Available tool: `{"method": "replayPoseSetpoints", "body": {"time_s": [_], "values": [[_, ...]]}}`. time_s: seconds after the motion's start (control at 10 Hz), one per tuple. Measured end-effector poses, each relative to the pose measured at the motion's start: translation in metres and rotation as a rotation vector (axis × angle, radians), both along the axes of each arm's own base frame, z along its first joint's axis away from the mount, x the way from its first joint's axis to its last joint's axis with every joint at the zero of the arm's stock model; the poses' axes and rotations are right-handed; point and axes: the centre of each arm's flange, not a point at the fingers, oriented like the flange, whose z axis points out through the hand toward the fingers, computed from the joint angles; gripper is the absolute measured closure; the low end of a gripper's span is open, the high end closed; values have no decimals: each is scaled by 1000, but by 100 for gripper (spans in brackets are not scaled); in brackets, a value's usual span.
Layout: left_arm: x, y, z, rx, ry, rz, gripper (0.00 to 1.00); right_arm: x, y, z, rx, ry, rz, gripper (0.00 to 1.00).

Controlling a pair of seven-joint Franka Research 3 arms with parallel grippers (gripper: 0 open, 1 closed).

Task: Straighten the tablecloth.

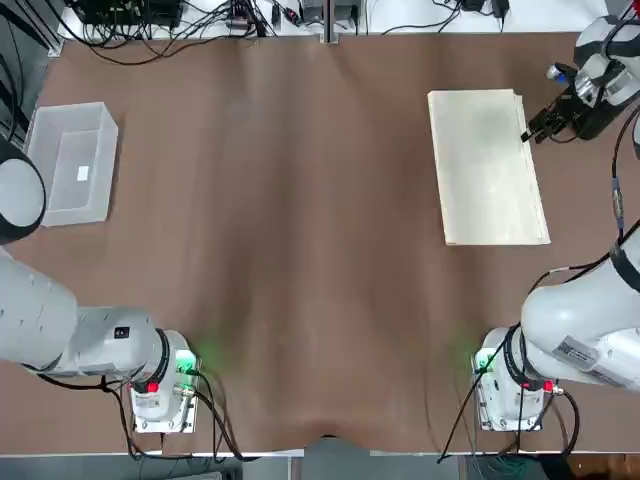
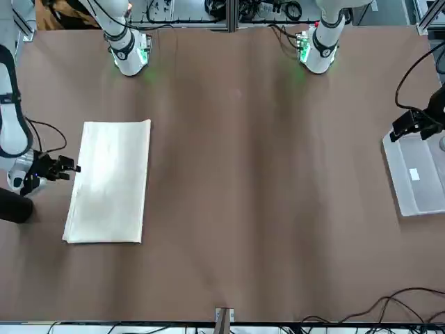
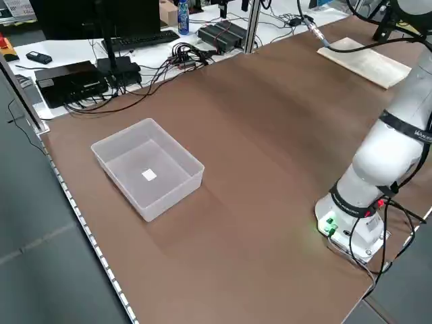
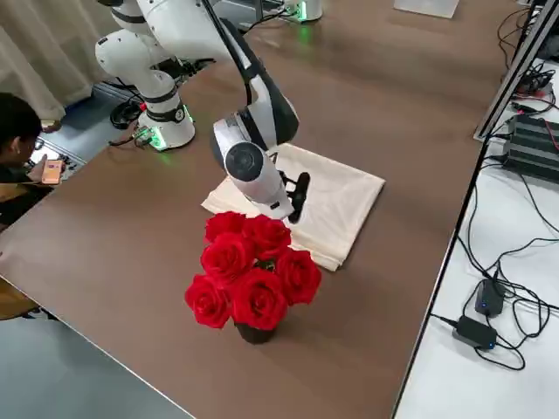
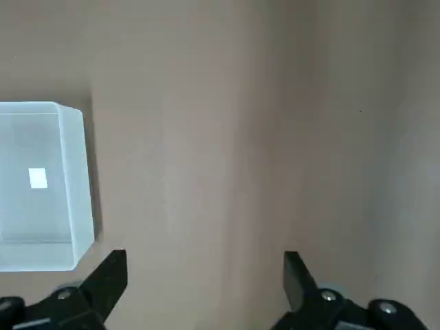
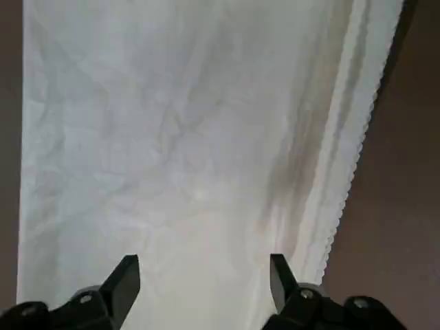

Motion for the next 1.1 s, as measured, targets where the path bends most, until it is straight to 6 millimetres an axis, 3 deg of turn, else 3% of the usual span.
{"method": "replayPoseSetpoints", "body": {"time_s": [0.2, 0.7, 1.1], "values": [[0, 0, 0, 0, 0, 0, 0, -2, -1, -21, 1, 18, -7, 16], [0, 0, 0, 0, 0, 0, 0, -4, 1, -43, 3, 35, -9, 22], [0, 0, 0, 0, 0, 0, 0, -3, -1, -49, 6, 32, 3, 25]]}}
